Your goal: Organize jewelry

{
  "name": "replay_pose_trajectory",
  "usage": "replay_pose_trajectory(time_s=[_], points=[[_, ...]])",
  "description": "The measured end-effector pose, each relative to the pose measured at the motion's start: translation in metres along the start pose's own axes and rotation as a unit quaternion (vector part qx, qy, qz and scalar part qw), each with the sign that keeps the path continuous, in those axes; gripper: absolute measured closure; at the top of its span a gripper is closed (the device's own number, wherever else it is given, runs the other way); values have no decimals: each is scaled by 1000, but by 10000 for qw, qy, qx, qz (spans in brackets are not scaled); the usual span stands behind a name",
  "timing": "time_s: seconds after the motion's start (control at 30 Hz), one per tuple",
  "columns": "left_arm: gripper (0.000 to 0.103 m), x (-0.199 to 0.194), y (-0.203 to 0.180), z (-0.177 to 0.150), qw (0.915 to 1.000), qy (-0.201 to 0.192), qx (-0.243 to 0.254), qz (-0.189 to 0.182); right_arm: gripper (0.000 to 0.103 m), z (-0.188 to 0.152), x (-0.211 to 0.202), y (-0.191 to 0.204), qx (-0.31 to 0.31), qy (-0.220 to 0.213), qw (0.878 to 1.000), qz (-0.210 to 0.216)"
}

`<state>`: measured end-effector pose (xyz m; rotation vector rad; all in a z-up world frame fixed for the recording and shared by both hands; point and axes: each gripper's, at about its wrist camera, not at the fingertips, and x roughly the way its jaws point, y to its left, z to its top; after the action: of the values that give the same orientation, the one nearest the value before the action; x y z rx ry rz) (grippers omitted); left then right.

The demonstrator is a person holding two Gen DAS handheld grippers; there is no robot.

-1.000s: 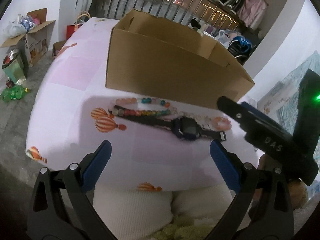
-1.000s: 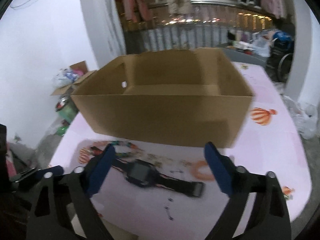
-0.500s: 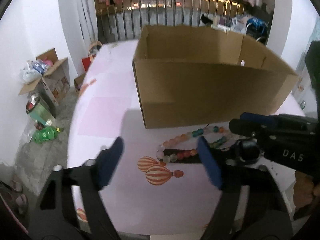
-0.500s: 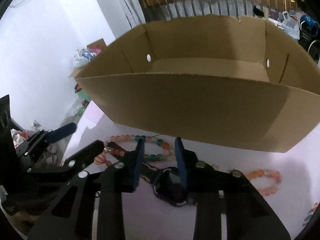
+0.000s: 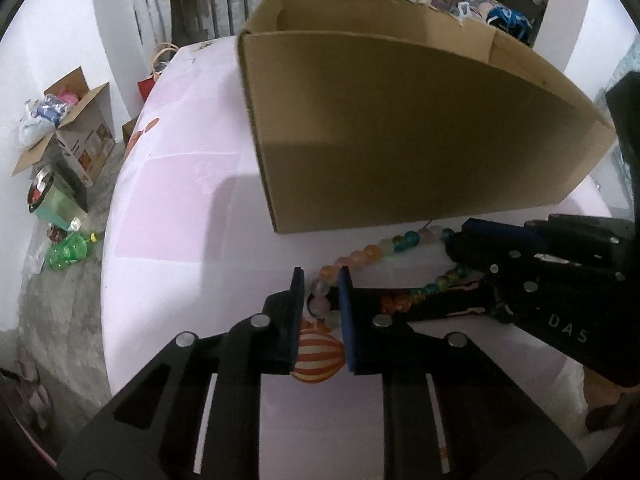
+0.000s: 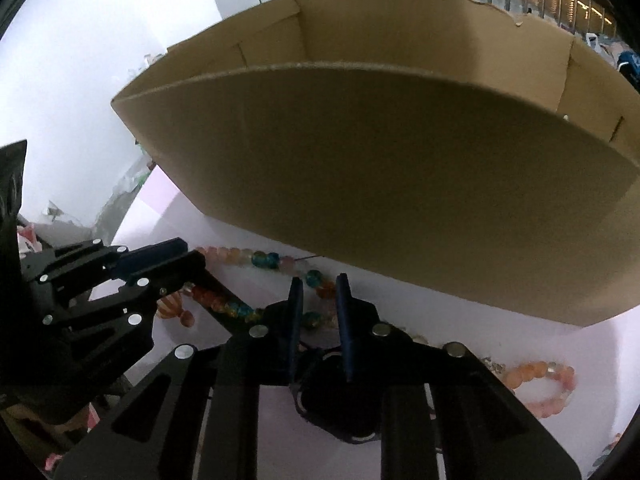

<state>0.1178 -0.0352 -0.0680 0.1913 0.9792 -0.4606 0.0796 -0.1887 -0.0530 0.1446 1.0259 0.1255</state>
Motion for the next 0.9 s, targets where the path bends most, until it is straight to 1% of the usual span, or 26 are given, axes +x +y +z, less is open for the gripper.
replay_pose_trajectory(time_s=[0.1, 0.2, 0.23, 0.27, 0.4, 0.5, 0.67, 0.8, 0.83, 0.9], points=[[90, 2, 0, 1, 10000, -11, 8, -22, 86, 3, 0, 7, -251, -28, 9996, -130], [91, 4, 4, 1, 10000, -28, -20, -52, 91, 4, 1, 10, -370, -48, 9991, -205], [91, 3, 4, 1, 10000, -40, -10, -40, 93, 6, 1, 11, -379, -48, 9991, -209], [94, 3, 3, 2, 10000, -53, 4, -17, 93, 7, 0, 10, -357, -45, 9992, -186], [95, -1, 2, 3, 9999, -116, 31, 12, 93, 6, -6, 7, -282, -143, 9994, -126], [95, -9, 1, 3, 9997, -236, 19, 2, 93, 5, -15, 6, -215, -259, 9994, -58], [95, -36, -3, 4, 9985, -538, 10, -69, 93, 3, -38, 11, -292, -578, 9979, -46], [95, -69, -10, 5, 9964, -838, 78, -72, 93, -1, -64, 17, -350, -853, 9957, -49], [95, -82, -11, 6, 9953, -955, 105, -93, 93, -1, -67, 22, -366, -911, 9952, -56], [95, -103, -13, 9, 9931, -1154, 146, -174, 93, -1, -85, 29, -432, -1143, 9925, -39]])
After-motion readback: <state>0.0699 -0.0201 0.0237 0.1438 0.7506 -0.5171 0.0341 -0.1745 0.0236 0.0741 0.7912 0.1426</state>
